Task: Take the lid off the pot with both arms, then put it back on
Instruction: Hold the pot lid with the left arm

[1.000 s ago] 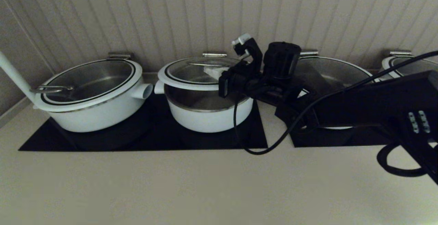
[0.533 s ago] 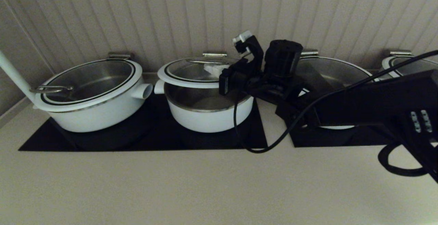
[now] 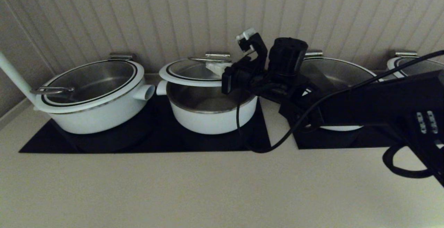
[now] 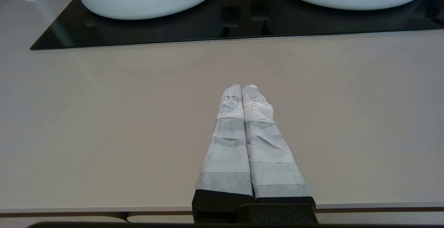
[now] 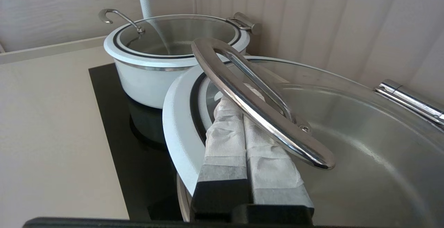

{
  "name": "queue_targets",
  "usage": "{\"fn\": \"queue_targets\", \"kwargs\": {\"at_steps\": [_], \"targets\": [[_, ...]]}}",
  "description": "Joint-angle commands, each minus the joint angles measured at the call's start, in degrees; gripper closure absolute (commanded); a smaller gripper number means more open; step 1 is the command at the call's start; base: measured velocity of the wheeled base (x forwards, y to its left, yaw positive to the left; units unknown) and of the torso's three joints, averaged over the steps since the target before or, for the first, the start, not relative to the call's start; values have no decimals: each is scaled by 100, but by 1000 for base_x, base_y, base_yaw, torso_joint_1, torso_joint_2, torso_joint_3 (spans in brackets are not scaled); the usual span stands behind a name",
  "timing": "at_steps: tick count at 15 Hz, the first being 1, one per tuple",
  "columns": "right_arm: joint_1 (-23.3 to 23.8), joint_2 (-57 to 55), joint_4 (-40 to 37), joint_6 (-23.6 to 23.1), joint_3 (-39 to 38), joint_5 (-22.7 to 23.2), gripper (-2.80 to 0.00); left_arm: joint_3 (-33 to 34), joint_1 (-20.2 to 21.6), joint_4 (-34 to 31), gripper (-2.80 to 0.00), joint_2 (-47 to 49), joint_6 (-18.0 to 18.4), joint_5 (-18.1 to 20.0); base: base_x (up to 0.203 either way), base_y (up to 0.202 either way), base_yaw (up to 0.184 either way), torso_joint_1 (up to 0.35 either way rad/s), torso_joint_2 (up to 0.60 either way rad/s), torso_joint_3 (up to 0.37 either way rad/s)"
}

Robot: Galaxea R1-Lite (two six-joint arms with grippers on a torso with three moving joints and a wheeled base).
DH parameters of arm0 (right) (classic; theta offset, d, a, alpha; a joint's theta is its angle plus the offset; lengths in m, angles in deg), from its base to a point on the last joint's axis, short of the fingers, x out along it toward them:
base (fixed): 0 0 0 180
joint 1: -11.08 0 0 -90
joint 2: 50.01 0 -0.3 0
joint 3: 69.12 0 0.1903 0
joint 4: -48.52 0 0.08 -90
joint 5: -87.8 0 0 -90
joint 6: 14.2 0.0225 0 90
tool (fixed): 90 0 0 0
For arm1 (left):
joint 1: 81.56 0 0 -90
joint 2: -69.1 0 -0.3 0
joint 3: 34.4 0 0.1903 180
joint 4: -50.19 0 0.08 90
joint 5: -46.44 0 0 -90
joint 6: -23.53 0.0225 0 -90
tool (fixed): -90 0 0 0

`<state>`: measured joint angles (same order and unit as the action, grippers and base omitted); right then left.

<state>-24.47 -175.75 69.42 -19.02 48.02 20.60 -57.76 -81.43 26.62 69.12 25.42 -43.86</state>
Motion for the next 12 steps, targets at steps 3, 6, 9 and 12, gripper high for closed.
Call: {"fn": "queue_targets", "kwargs": {"at_steps": [3,6,9,12], "targets": [[-5,-20,30,-2,19,14,0,-26,2,2,0,-2,171,84,0,0,0,0,0,0],[-1,-20,30,-2,19,14,0,-253,3,-31,0,8,342,369,0,0,0,0,0,0],[-5,-20,30,-2,27,23,0,-734,4,-67,0,354,321,1155,0,0,0,0,0,0],[-5,6,21,-2,38,23,0,-1251,-9,-34,0,1188,304,1237,0,0,0,0,0,0]]}}
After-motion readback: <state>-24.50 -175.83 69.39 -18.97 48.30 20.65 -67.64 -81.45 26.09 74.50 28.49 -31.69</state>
